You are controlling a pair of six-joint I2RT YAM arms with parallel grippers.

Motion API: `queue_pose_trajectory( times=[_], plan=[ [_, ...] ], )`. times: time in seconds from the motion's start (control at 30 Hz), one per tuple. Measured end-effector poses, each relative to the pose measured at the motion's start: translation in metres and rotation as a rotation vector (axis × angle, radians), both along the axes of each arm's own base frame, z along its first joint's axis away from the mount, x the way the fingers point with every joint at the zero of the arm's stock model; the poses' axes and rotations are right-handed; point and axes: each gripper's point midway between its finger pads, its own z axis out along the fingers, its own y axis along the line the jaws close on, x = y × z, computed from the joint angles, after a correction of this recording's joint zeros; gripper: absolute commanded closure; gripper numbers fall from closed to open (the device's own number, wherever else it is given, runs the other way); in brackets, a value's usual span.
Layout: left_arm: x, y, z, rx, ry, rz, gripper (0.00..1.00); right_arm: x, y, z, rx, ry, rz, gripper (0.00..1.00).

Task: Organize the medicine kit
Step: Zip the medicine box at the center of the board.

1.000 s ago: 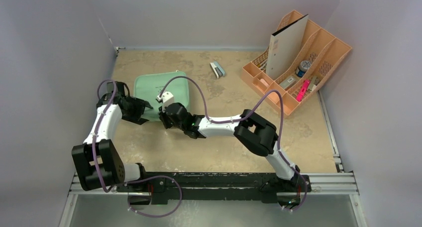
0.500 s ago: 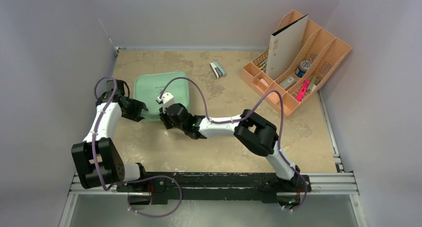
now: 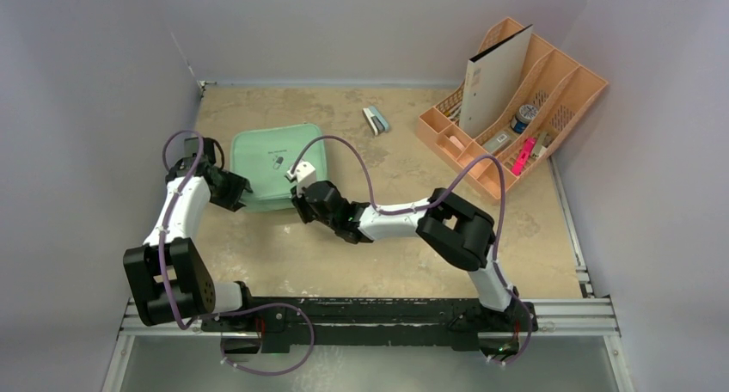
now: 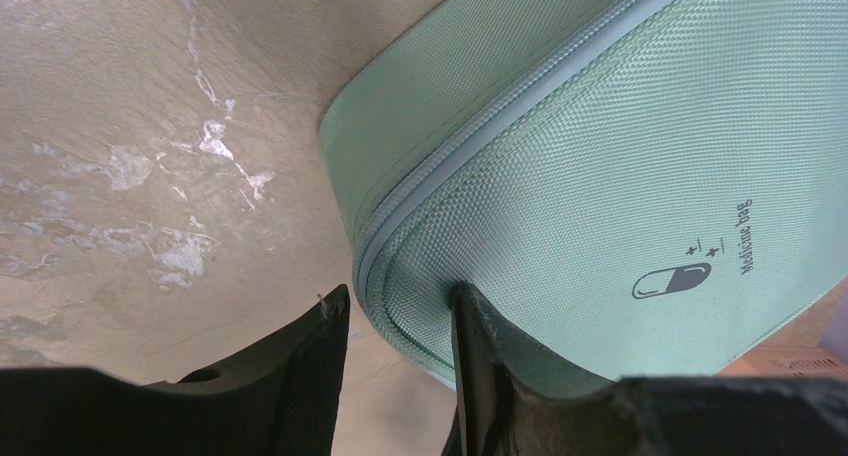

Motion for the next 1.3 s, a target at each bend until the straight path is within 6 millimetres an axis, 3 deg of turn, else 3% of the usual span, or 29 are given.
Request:
queue_pose_trajectory(
  times=[0.2,0.5,0.67,1.03,1.2,1.3],
  plan=[
    [0.001,0.003,-0.001,0.023,0.006,-0.012,0.61,0.004,-0.020,0.001,-0.022,-0.034,-0.028,1.00],
    [0.003,0.007,-0.002,0.053,0.028,-0.049,0.62,0.022,-0.068,-0.006,-0.063,-0.061,-0.102,1.00],
    [0.005,0.010,-0.002,0.071,0.020,-0.059,0.62,0.041,-0.093,-0.004,-0.028,-0.077,-0.122,1.00],
    [0.012,0.013,-0.005,0.093,0.038,-0.122,0.62,0.049,-0.093,0.003,0.005,-0.192,0.028,1.00],
    [0.027,0.015,-0.002,0.102,0.011,-0.142,0.61,0.050,-0.091,0.003,0.005,-0.222,0.079,1.00],
    [0.041,0.020,0.002,0.114,0.004,-0.156,0.54,0.050,-0.087,0.003,0.014,-0.221,0.095,1.00]
  ],
)
